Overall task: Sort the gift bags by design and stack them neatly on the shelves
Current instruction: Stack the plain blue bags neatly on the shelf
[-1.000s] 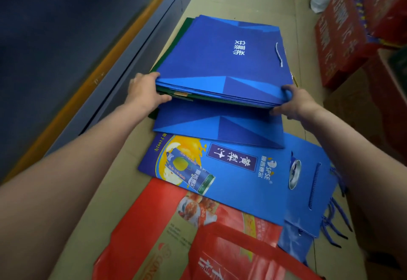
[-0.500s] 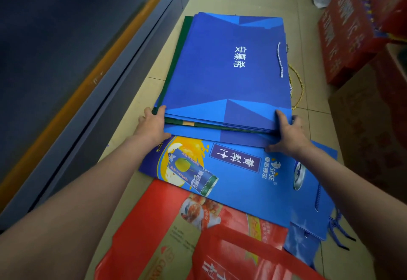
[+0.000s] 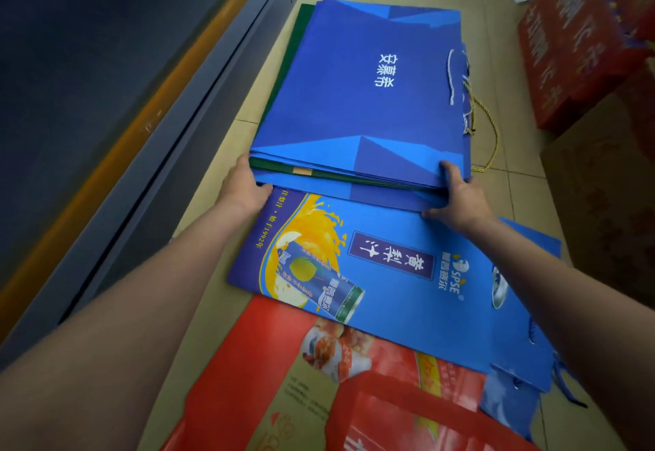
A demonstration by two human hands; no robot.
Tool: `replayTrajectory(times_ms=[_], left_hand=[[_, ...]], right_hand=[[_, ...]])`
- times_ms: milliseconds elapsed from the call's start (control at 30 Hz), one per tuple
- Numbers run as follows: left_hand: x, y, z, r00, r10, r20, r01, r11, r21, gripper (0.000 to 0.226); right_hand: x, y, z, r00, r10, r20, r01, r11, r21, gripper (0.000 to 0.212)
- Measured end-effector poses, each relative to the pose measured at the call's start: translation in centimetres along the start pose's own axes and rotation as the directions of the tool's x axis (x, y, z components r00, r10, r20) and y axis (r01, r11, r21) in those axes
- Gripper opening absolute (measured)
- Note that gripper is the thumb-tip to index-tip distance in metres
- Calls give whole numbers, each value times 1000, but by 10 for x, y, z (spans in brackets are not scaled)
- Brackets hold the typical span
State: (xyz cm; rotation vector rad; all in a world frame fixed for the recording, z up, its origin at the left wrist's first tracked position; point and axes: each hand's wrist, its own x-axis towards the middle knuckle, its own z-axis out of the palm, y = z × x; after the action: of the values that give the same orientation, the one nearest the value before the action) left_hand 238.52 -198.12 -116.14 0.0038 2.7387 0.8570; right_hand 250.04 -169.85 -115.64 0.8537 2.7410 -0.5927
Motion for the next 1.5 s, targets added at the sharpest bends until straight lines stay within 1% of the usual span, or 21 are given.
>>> replayTrajectory(times_ms=[100,200,267,333,400,467,533,600,667,733,833,867,900,967,1000,1067,1133,1233,1300,1367,1500], left_hand=[[-16,5,10,996,-80,45,82,996,-33,67],[-33,9,17,982,-73,172,69,997,30,72],[-43,7,16,972,-16,232,-11,993,115,60],[-55,3,12,932,47,359,-150,953,265,41],[-69,0,5,887,23,461,-217,903,372,29],[-74,-3,-2,906,-6,424,-194,883,427,35],[-69,-3,-9,946,7,324,-134,919,371,45],[-64,-1,-10,972,72,222,-137,945,296,52],[-60,4,-7,977,152,149,-194,925,328,62],[-52,6,-2,979,171,106,-198,922,334,70],[-36,5,5,997,55,52,-65,973,220,79],[-34,4,7,998,42,54,-55,965,256,82],[-33,5,9,996,61,72,-82,934,349,85],[-34,9,17,972,185,143,-234,810,538,91],[-34,13,23,951,249,183,-309,747,588,94],[-33,23,35,922,315,226,-384,665,641,99],[-31,31,42,916,317,247,-398,634,663,101],[-28,34,44,920,312,237,-386,616,686,102],[-27,32,44,926,304,226,-373,625,686,102],[-28,29,44,932,286,222,-359,647,672,101],[-33,21,47,922,304,238,-386,720,576,92]], right_hand=[[-2,2,1,1000,16,9,-15,999,-40,96],[-10,2,-2,999,31,7,-31,999,-22,100],[-22,2,-4,999,37,19,-37,999,-5,99],[-40,4,-2,998,30,46,-26,997,-76,98],[-60,11,1,996,16,85,-2,986,-164,98],[-73,19,0,993,5,114,11,990,-144,97],[-77,21,-8,994,1,105,-2,1000,5,93],[-71,20,-17,997,21,74,-33,986,164,92],[-58,15,-23,997,69,45,-79,956,283,93],[-41,12,-23,986,160,45,-165,899,406,98],[-18,12,-15,960,250,128,-275,751,600,106],[-12,10,-13,953,260,156,-298,709,639,107],[-6,7,-12,949,270,163,-308,683,663,107],[5,1,-9,943,298,147,-319,684,656,112],[10,0,-8,939,319,130,-327,703,631,118],[18,-5,-5,924,368,105,-359,738,571,123],[19,-14,-5,924,376,75,-349,746,567,112],[21,-31,1,956,291,32,-248,749,614,100],[19,-43,4,961,274,28,-233,755,613,99],[18,-51,6,961,276,31,-232,736,636,103],[20,-51,1,976,215,15,-150,628,764,120]])
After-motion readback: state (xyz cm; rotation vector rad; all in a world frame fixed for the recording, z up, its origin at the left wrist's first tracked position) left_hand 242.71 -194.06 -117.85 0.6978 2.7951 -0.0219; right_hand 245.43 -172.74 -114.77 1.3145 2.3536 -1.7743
